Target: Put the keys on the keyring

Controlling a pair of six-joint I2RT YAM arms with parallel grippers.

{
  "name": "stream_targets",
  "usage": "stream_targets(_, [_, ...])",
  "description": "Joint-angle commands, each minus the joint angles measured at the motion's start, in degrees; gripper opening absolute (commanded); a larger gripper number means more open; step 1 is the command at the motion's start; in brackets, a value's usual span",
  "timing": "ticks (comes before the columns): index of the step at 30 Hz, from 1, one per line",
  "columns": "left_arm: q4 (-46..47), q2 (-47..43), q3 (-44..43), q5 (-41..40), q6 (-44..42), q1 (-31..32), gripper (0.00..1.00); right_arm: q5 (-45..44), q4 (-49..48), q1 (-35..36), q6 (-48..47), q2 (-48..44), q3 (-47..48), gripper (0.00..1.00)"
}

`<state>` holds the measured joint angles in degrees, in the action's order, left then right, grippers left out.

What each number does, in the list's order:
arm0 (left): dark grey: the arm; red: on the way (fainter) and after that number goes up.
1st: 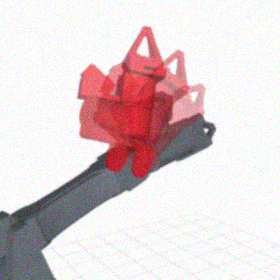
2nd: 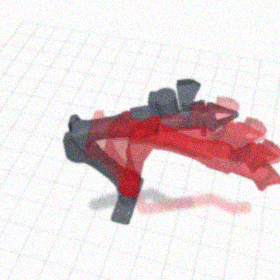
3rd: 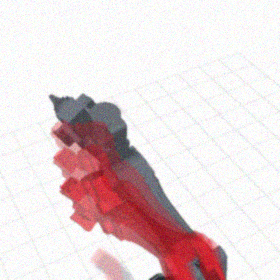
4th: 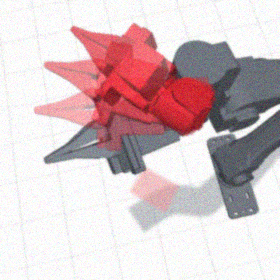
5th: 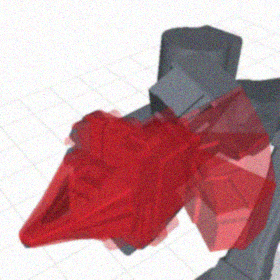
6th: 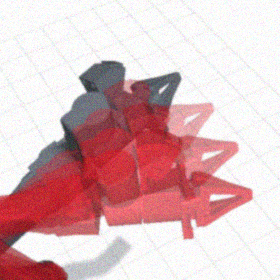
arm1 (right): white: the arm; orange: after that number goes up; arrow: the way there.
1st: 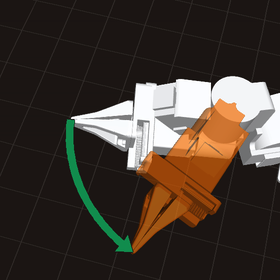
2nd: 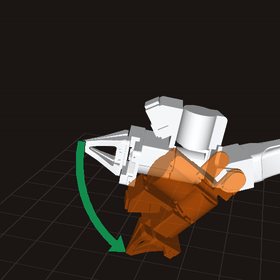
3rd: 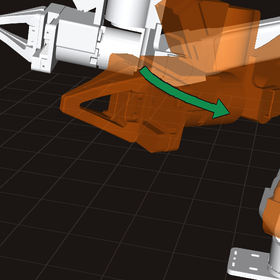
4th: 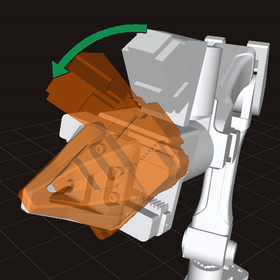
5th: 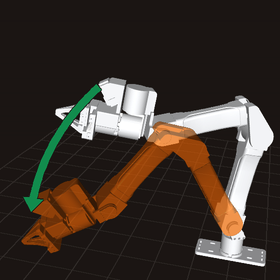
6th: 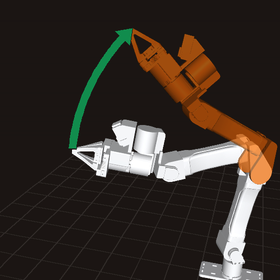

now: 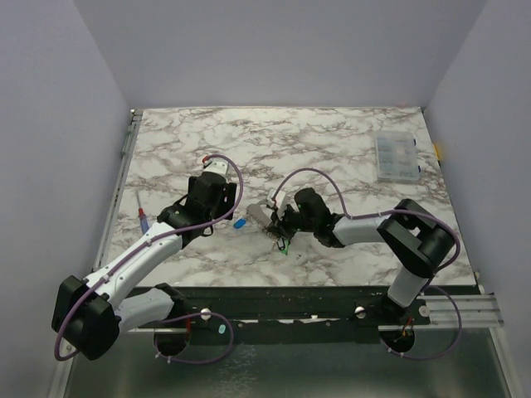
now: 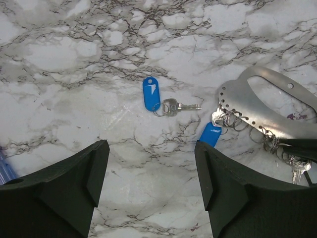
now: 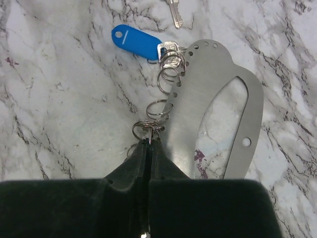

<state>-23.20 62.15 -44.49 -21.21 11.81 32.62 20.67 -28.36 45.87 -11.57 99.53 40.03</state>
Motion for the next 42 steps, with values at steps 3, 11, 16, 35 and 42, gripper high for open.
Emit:
stream_targets(3, [0.88,-1.31,0.68,1.34,-0.95,-0.40,0.77,2.95,-1.67,0.54,-0.56,-7.49,-0.82,0.01])
stream_targets(11, [2.96,-5.46,0.81,7.46,-2.11,-0.38,0.76,1.52,2.78,0.71,-0.76,-20.06,-0.81,0.01])
stream_targets(16, [6.81,-12.98,1.56,15.80,-3.15,-0.37,0.74,2.21,6.00,0.98,-1.22,-27.26,0.84,0.01])
stream_targets(35, [21.87,-30.28,9.41,51.77,-19.90,-0.02,0.74,17.80,13.52,1.15,8.35,-42.65,4.56,0.01])
stream_targets(42, [20.13,-32.31,7.67,60.59,-42.16,0.16,0.75,22.25,12.43,-0.44,20.21,-42.03,6.17,0.01])
